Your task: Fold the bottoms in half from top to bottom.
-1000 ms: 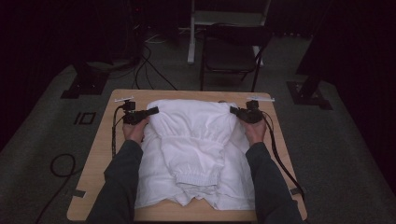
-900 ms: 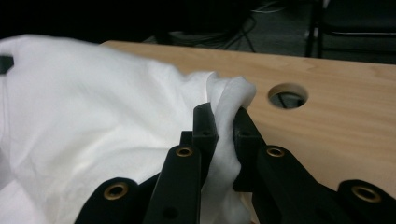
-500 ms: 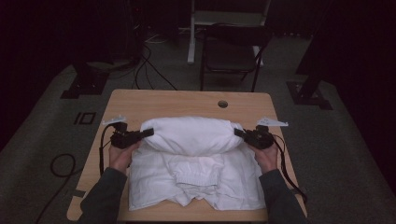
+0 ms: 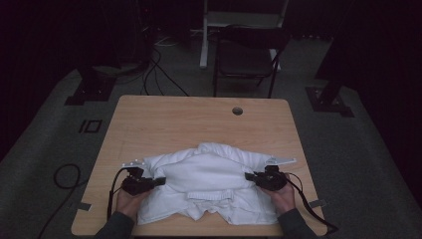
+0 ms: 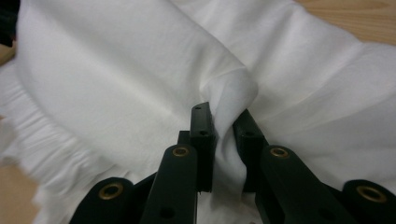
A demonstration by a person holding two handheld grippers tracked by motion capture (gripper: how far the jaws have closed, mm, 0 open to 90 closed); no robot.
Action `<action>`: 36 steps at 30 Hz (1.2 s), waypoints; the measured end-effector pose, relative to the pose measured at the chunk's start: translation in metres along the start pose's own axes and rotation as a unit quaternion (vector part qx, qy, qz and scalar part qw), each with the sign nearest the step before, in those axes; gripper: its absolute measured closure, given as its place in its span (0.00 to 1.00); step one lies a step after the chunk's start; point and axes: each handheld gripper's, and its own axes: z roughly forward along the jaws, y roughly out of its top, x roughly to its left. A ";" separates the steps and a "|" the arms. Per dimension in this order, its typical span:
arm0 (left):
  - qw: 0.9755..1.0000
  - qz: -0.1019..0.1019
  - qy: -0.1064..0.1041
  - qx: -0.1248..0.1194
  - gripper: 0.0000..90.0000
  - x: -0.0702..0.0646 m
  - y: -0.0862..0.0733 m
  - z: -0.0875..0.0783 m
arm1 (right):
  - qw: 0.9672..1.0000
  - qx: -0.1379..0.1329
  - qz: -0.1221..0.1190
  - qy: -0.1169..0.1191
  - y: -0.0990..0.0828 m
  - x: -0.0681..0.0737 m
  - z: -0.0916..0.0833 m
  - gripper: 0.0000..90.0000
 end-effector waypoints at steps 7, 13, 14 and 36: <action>0.999 0.005 0.039 -0.006 0.92 0.011 0.030 0.015 | 1.000 0.011 -0.001 -0.027 0.015 -0.017 0.026 0.91; 0.997 0.003 0.078 -0.017 0.92 0.023 0.063 0.033 | 0.998 0.003 0.004 -0.064 0.044 -0.039 0.048 0.91; 0.996 0.004 0.082 -0.019 0.92 0.024 0.066 0.034 | 0.997 0.002 0.004 -0.073 0.049 -0.042 0.051 0.91; 0.984 0.021 -0.062 -0.164 0.78 -0.016 0.048 -0.054 | 0.988 -0.129 -0.066 -0.060 0.056 0.000 -0.044 0.89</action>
